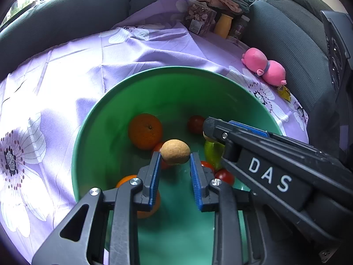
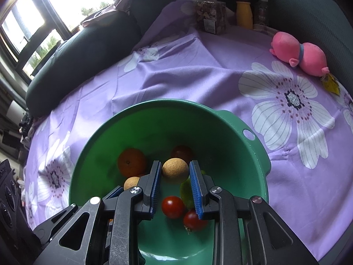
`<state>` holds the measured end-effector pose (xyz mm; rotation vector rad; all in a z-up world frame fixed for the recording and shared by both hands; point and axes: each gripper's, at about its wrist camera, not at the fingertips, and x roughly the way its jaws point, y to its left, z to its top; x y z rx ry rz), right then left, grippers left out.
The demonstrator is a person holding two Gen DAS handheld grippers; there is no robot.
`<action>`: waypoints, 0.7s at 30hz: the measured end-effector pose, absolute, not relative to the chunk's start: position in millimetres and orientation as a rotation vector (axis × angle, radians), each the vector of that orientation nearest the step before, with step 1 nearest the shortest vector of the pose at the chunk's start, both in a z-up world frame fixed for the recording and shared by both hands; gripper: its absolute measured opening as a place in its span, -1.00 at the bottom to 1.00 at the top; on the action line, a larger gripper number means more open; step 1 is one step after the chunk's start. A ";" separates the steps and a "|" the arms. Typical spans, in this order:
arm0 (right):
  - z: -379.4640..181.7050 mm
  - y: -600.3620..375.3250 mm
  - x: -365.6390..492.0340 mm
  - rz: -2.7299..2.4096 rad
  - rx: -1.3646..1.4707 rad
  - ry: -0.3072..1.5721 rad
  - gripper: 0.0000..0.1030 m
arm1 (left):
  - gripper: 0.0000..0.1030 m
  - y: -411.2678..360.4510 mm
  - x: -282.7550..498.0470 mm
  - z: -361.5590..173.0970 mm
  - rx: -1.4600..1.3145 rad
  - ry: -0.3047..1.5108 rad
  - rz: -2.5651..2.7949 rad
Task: Organize fruits
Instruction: 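Lower the tan ball into the bowl and open the right gripper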
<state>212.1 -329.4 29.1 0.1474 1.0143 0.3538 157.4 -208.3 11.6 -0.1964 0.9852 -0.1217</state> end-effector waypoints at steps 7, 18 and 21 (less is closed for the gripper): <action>27.7 -327.4 212.4 0.355 0.149 1.018 -0.45 | -0.45 -209.1 157.8 10.7 -0.194 0.991 -0.123; 26.8 -328.7 213.1 0.372 0.155 1.025 -0.45 | -0.45 -210.4 158.7 9.5 -0.193 0.998 -0.115; 27.4 -329.6 213.2 0.383 0.158 1.028 -0.45 | -0.46 -210.9 157.3 10.7 -0.198 0.992 -0.110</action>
